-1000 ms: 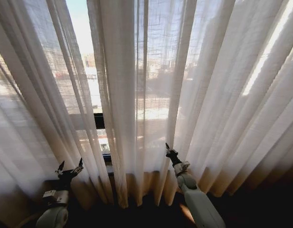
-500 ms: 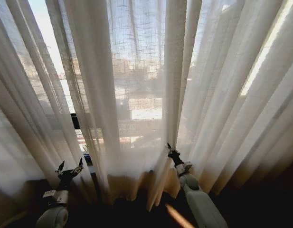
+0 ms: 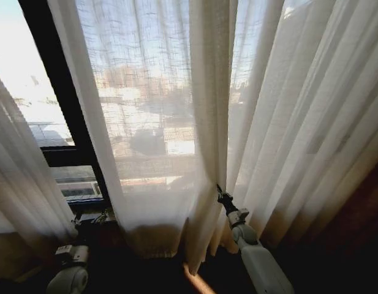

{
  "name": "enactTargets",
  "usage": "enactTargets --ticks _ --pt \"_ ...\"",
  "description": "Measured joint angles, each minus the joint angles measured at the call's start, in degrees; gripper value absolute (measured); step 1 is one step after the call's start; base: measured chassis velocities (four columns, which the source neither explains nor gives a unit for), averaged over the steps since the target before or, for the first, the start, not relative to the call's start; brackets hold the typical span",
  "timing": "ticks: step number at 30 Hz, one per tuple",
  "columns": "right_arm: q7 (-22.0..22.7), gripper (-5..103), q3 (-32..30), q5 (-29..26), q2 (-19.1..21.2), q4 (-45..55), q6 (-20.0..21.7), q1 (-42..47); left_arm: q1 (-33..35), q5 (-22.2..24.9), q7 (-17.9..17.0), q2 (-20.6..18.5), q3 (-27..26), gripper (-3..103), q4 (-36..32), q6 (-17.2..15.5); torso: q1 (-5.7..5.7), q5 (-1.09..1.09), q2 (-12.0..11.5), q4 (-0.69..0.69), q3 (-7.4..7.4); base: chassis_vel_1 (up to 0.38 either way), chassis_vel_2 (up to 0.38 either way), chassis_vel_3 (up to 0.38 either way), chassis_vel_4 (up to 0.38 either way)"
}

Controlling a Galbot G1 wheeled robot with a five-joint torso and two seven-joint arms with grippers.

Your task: Open the curtains by pulling them apart, changing their state from closed to fully open.

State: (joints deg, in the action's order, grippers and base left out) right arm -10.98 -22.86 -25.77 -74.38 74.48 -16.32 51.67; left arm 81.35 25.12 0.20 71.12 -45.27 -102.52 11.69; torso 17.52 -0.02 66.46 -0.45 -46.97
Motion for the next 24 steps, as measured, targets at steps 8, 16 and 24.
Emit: enactTargets --ticks 8,16,24 --pt "-0.43 0 -0.62 -0.01 0.03 0.17 -0.05 0.49 0.0 0.0 0.0 0.0 0.0 100 0.0 0.0 0.0 0.01 0.0 0.01 0.01 -0.372 -0.348 0.362 0.354" --pt "-0.95 0 -1.06 -0.07 0.12 0.08 -0.15 0.7 0.0 0.0 0.0 0.0 0.0 100 0.0 0.0 0.0 0.01 0.0 0.0 0.0 -0.361 -0.356 0.359 0.353" --pt "-1.74 0 -1.45 -0.46 0.35 -0.41 -0.34 0.62 0.0 0.0 0.0 0.0 -0.01 100 0.0 0.0 0.01 0.02 0.0 0.02 0.0 -0.342 -0.355 0.346 0.348"
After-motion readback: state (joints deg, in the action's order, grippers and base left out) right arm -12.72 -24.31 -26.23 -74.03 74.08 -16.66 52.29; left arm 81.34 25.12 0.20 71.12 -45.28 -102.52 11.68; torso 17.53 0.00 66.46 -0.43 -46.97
